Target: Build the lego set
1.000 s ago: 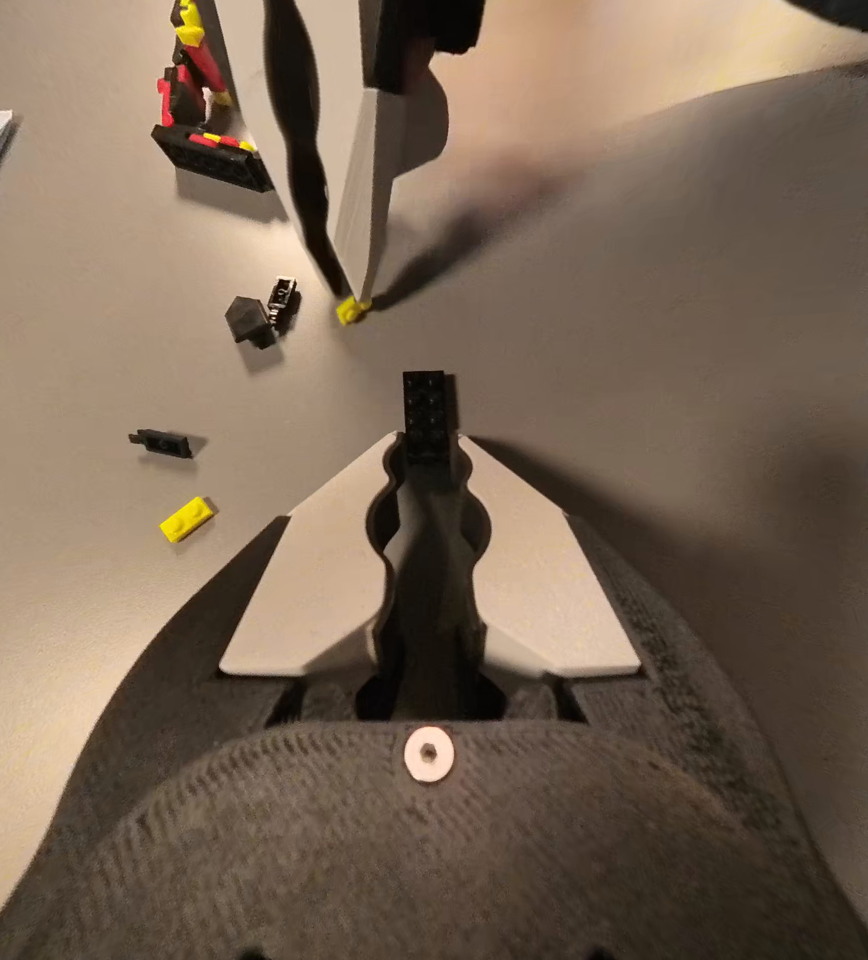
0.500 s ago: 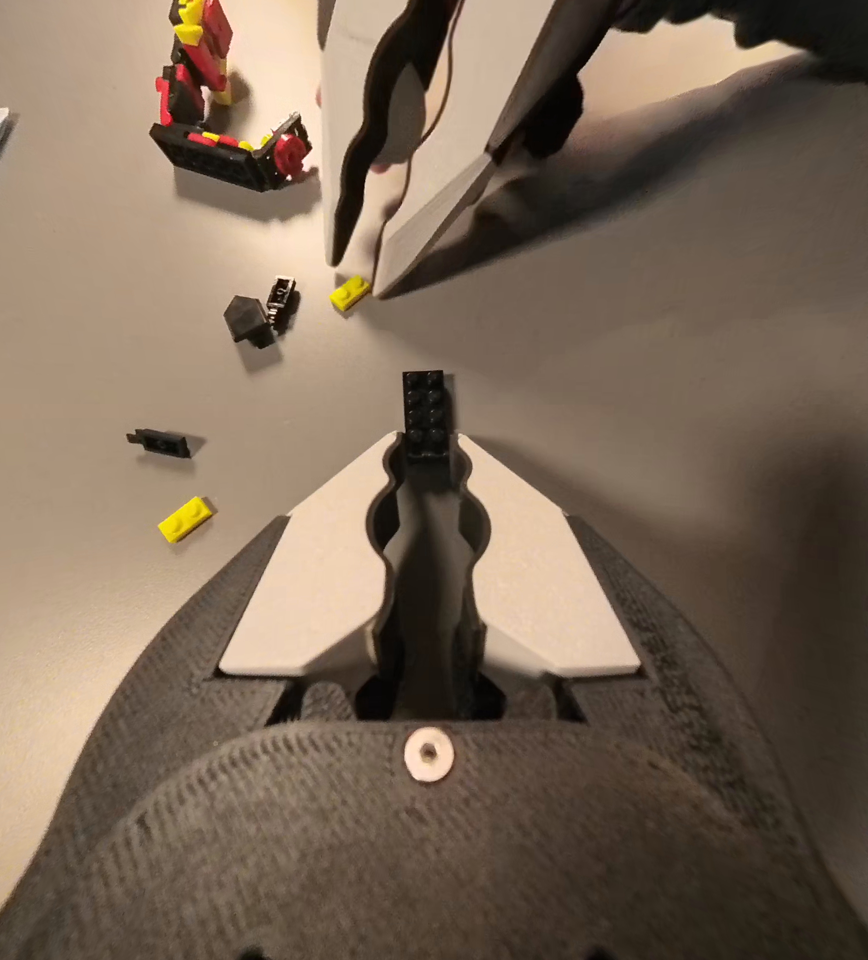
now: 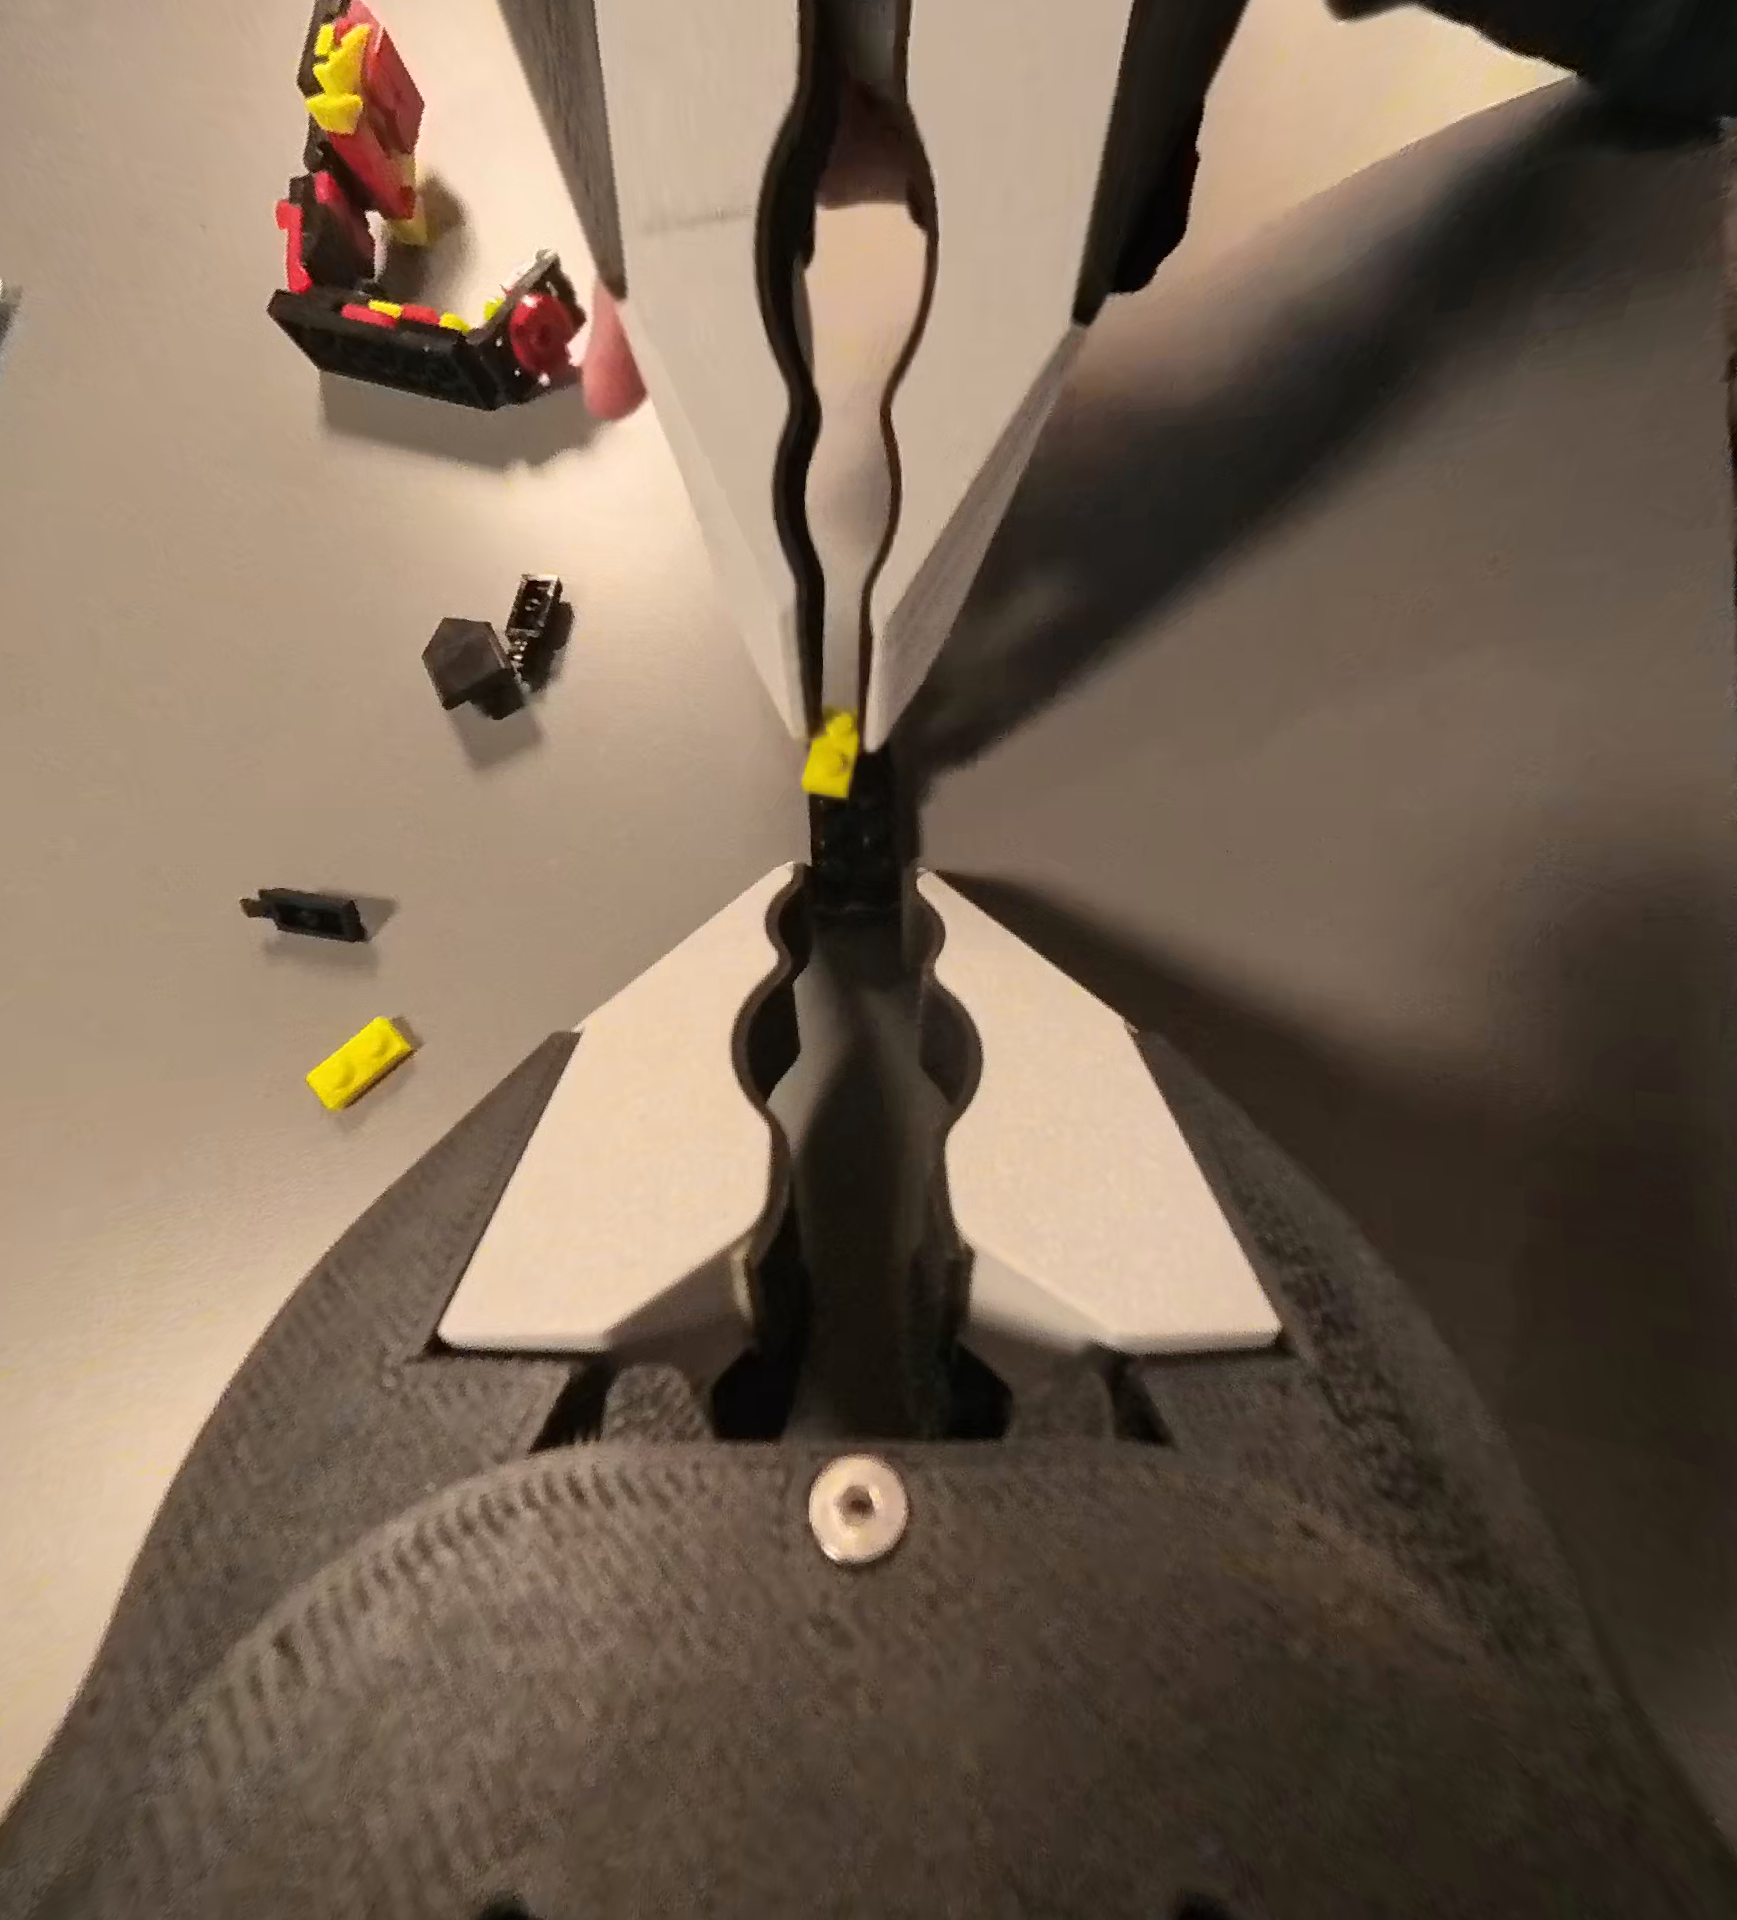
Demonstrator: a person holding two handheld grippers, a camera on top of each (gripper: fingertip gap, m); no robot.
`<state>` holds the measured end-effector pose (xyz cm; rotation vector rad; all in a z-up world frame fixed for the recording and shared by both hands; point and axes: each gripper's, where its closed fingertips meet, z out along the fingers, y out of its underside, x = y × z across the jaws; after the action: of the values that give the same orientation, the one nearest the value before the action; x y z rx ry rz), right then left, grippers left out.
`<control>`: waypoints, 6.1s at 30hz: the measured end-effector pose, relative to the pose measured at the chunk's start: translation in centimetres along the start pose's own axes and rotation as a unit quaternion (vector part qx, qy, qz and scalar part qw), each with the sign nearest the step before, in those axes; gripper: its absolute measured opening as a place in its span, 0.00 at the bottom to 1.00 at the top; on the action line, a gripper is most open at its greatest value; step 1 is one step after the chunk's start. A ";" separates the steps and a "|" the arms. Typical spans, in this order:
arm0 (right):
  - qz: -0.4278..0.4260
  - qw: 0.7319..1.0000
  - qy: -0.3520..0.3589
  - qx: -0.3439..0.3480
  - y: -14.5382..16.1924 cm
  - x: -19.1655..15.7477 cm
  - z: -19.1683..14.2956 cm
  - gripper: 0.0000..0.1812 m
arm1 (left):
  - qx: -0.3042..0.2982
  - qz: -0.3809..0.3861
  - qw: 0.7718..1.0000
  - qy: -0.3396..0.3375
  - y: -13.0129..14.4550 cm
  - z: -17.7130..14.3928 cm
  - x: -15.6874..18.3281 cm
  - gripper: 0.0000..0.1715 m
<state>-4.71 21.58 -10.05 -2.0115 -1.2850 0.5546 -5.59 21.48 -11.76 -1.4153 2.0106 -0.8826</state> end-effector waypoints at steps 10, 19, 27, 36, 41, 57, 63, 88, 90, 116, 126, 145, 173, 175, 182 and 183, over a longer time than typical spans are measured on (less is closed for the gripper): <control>-0.034 0.999 -0.016 -0.022 0.1 -0.2 1.1 0.03 | 0.000 0.002 1.000 0.008 0.0 0.0 0.2 0.09; -0.050 0.998 -0.021 -0.026 0.1 -0.3 1.1 0.05 | 0.000 0.002 1.000 0.008 0.1 0.0 0.3 0.09; -0.059 0.998 -0.006 -0.022 0.0 0.0 1.0 0.16 | 0.000 0.000 1.000 0.009 0.1 0.0 0.3 0.10; -0.329 0.904 0.275 -0.005 -1.2 1.8 0.4 0.27 | 0.030 -0.063 0.997 -0.018 -0.6 -0.7 -1.2 0.09; -0.404 0.843 0.351 -0.056 -1.4 2.3 0.5 0.22 | 0.036 -0.079 0.996 -0.031 -0.8 -1.0 -1.8 0.09; -0.460 0.785 0.399 -0.110 -1.2 3.3 1.4 0.08 | 0.047 -0.090 0.995 -0.017 -1.1 -1.1 -1.5 0.09; -0.448 0.802 0.379 -0.111 -1.0 3.1 1.7 0.09 | 0.043 -0.087 0.995 -0.011 -0.9 -1.1 -1.3 0.09; -0.355 0.868 0.336 -0.091 -0.6 3.5 1.5 0.07 | -0.029 0.264 0.938 -0.223 -0.5 -1.0 -2.4 0.17; -0.351 0.870 0.334 -0.085 -0.8 3.4 1.5 0.07 | -0.038 0.294 0.926 -0.234 -0.4 -0.8 -2.4 0.11; -0.326 0.890 0.308 -0.086 -0.4 3.2 1.9 0.08 | -0.038 0.448 0.839 -0.307 -1.3 -0.6 -2.6 0.04; -0.297 0.917 0.254 -0.074 -0.3 2.8 2.0 0.07 | -0.026 0.435 0.854 -0.285 -1.2 -0.4 -2.2 0.04; -0.246 0.942 0.227 -0.034 -0.4 2.0 1.9 0.08 | 0.004 0.427 0.864 -0.267 -1.5 -0.6 -1.6 0.04; 0.101 0.989 0.107 0.018 -3.6 7.7 3.8 0.11 | -0.117 0.426 0.820 -0.365 2.5 -4.3 -4.7 0.04; 0.095 0.990 0.103 -0.011 -3.5 7.7 4.9 0.10 | -0.126 0.422 0.818 -0.370 2.9 -4.7 -5.1 0.04; 0.067 0.988 0.124 -0.057 -3.1 8.5 5.8 0.03 | -0.129 0.420 0.817 -0.373 3.1 -4.9 -5.3 0.04; 0.068 0.989 0.118 -0.059 -3.1 8.5 5.8 0.03 | -0.128 0.421 0.817 -0.374 3.1 -4.9 -5.3 0.04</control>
<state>-6.88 31.95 -11.65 -2.2002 -1.0645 0.2971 -9.38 28.26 -10.70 -0.6357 1.8155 0.3152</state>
